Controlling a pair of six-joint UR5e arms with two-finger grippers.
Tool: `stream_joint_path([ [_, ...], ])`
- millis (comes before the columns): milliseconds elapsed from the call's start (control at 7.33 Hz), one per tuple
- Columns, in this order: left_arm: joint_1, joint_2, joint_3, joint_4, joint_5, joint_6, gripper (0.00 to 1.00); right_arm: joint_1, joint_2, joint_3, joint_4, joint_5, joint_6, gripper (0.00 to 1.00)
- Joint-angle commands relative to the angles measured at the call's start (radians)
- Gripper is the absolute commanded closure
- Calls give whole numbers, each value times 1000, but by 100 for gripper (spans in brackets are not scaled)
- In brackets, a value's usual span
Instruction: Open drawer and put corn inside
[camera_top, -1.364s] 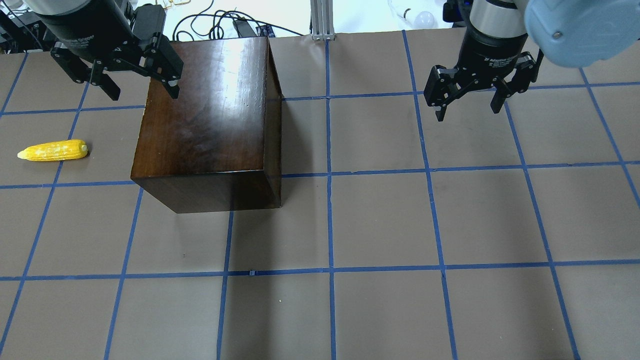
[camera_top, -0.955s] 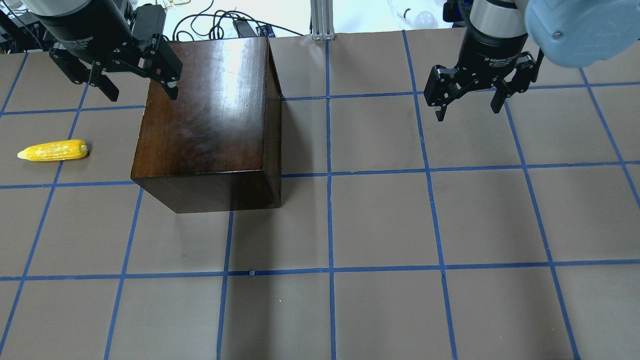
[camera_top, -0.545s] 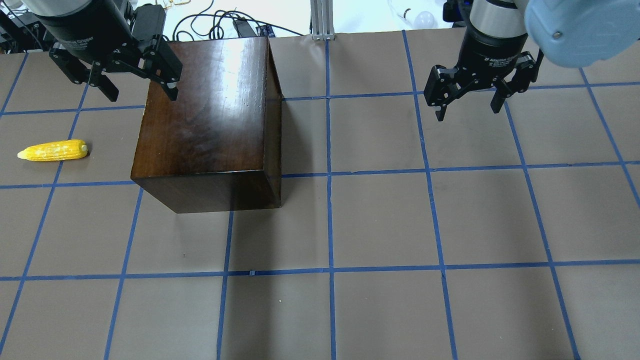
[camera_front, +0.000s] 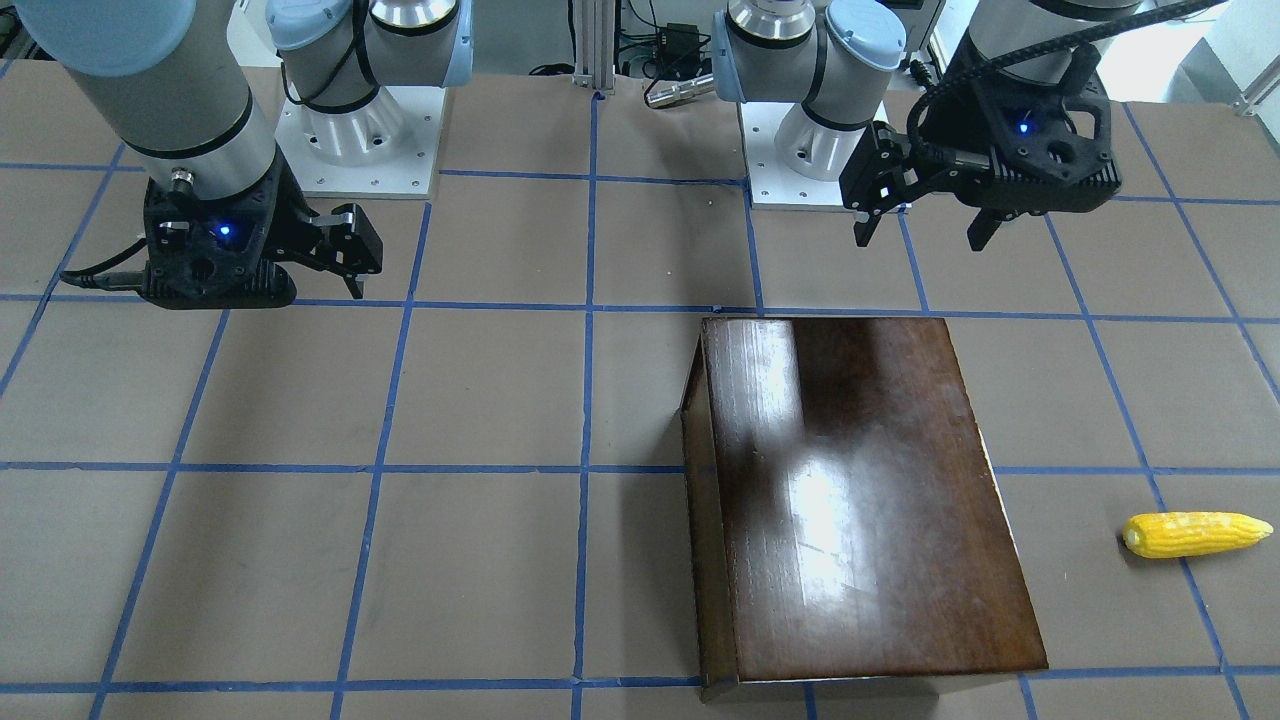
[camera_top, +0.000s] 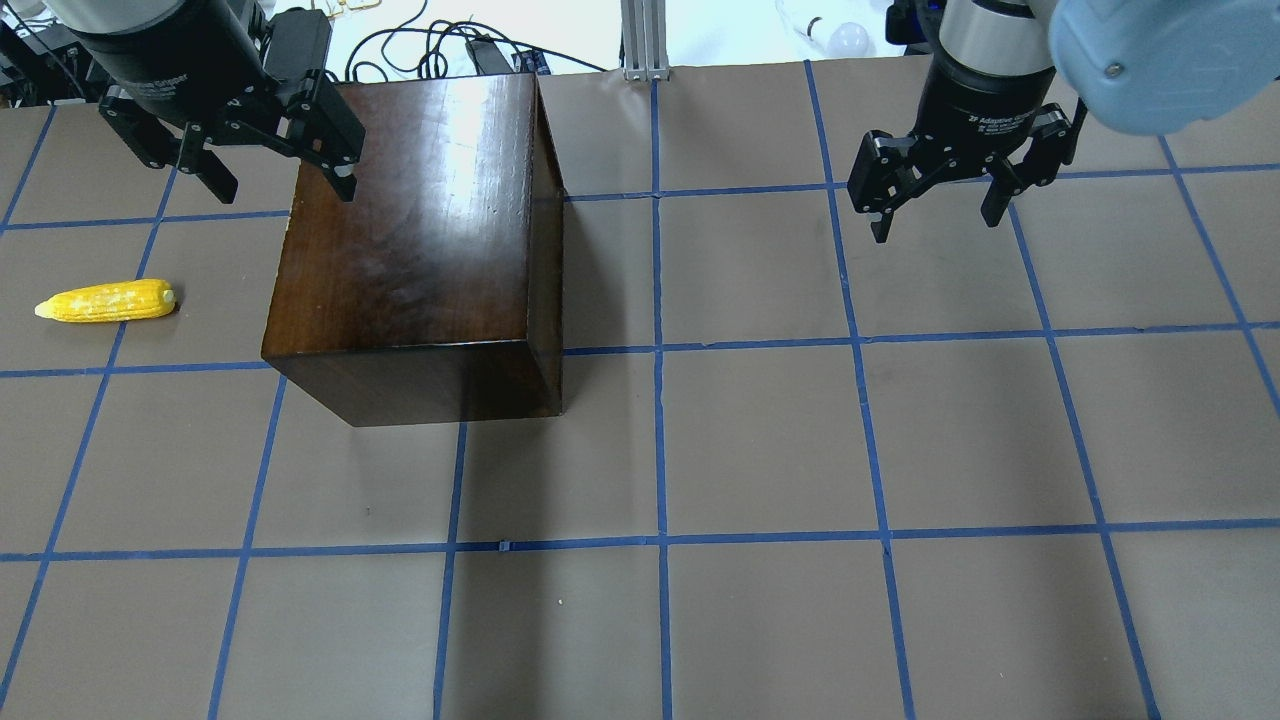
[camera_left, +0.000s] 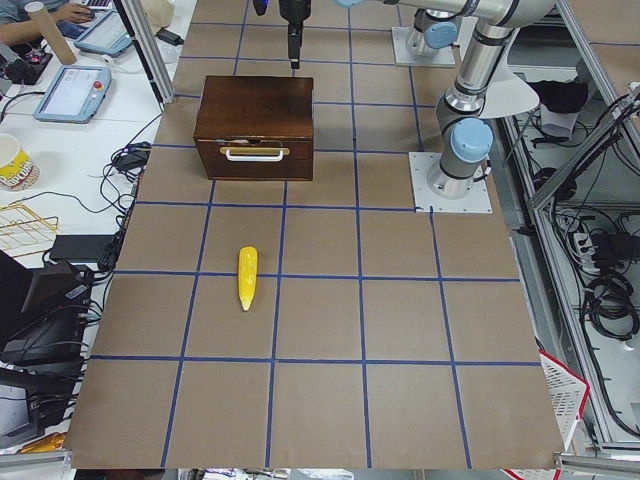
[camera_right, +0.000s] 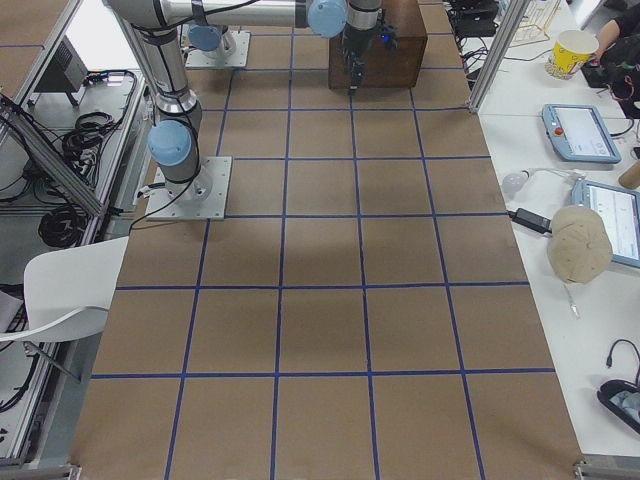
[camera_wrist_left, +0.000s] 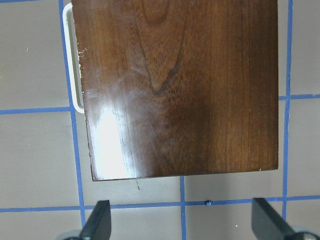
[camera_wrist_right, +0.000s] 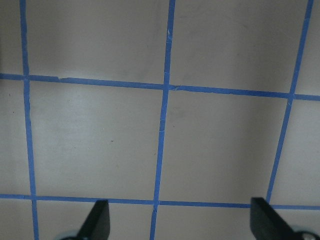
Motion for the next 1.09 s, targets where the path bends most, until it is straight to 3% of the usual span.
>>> stream_joint_path([
  [0, 0, 0, 0, 0, -1, 0, 0, 0, -1, 0, 0, -2, 0, 0],
  [955, 12, -5, 3, 0, -1, -1, 0, 0, 0, 0, 0, 0, 0, 0],
])
